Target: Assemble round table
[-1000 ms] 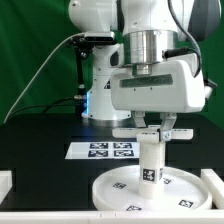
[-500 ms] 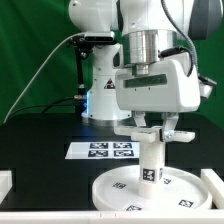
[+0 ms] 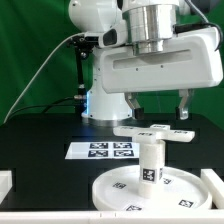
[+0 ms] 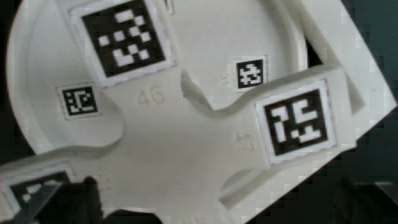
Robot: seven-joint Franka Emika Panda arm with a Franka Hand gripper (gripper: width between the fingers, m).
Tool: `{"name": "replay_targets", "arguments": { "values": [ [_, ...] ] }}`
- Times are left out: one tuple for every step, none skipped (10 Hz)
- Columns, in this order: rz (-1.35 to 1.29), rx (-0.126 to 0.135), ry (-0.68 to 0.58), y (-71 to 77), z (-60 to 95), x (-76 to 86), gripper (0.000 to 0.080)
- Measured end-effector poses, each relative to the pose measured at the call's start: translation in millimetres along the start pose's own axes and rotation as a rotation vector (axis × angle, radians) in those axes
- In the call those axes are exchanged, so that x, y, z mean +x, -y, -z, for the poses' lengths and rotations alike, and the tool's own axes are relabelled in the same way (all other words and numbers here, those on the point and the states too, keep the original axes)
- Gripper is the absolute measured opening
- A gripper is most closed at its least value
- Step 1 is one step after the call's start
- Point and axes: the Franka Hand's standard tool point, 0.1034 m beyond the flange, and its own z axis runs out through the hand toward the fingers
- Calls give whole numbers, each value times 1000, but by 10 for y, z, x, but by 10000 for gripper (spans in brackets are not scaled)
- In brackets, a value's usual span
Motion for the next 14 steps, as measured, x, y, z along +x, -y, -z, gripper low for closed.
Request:
{"name": "replay_targets", "arguments": {
  "values": [
    [166, -29, 25, 54, -42, -101, 649],
    [200, -24, 21, 53, -40, -84, 649],
    [242, -24, 21, 36, -40, -72, 649],
    [319, -25, 22, 31, -42, -70, 649],
    [432, -32, 27, 8, -39, -55, 649],
    [618, -62, 44, -34, -18, 9, 649],
    [774, -83, 42, -40, -17, 68, 649],
    [797, -81, 44, -52, -28, 68, 649],
    [781, -82, 43, -47, -29, 65, 649],
    [793, -84, 42, -51, -48, 65, 649],
    [804, -88, 43, -77, -108, 67, 649],
    [801, -93, 51, -141, -154, 75, 649],
    [808, -95, 52, -153, -168, 65, 649],
    [838, -97, 53, -139, -194, 43, 649]
  ]
}}
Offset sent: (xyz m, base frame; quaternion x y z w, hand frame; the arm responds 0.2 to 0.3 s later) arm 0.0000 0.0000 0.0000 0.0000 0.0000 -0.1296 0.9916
